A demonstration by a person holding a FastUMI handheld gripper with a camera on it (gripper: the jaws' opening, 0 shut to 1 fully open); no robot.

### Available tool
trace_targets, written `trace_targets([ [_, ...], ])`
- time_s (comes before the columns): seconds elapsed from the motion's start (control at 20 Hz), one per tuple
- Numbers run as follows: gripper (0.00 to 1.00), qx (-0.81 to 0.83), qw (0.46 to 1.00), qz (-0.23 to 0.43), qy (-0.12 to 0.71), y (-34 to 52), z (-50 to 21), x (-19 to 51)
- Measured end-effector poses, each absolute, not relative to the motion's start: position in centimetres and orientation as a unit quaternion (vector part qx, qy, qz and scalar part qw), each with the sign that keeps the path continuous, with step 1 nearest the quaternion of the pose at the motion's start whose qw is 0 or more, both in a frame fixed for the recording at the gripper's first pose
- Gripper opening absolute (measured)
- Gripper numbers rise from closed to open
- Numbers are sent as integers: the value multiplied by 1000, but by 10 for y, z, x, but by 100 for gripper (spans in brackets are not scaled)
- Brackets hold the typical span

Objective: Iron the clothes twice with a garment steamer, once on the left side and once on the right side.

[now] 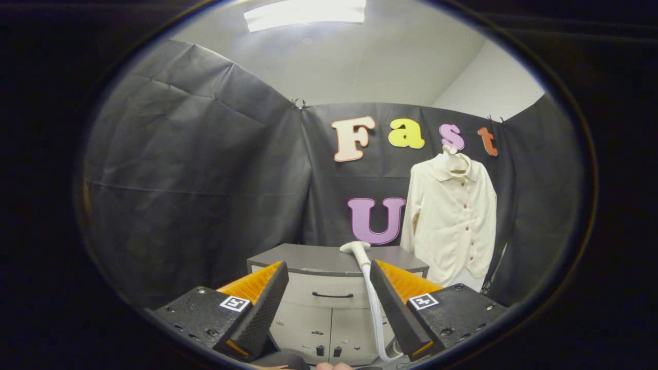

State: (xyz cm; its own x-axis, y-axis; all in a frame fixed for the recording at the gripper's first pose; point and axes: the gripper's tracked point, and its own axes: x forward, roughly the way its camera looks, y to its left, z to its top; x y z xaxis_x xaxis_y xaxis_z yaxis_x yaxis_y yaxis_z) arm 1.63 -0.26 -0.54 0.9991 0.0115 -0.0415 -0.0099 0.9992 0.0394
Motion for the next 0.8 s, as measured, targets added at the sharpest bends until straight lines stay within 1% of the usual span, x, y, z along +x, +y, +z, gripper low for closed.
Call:
trace_targets([
  [0.4,96,26,999,2,43,-16,-20,52],
  [0.8,97,44,996,-6,75,-46,-47,109],
])
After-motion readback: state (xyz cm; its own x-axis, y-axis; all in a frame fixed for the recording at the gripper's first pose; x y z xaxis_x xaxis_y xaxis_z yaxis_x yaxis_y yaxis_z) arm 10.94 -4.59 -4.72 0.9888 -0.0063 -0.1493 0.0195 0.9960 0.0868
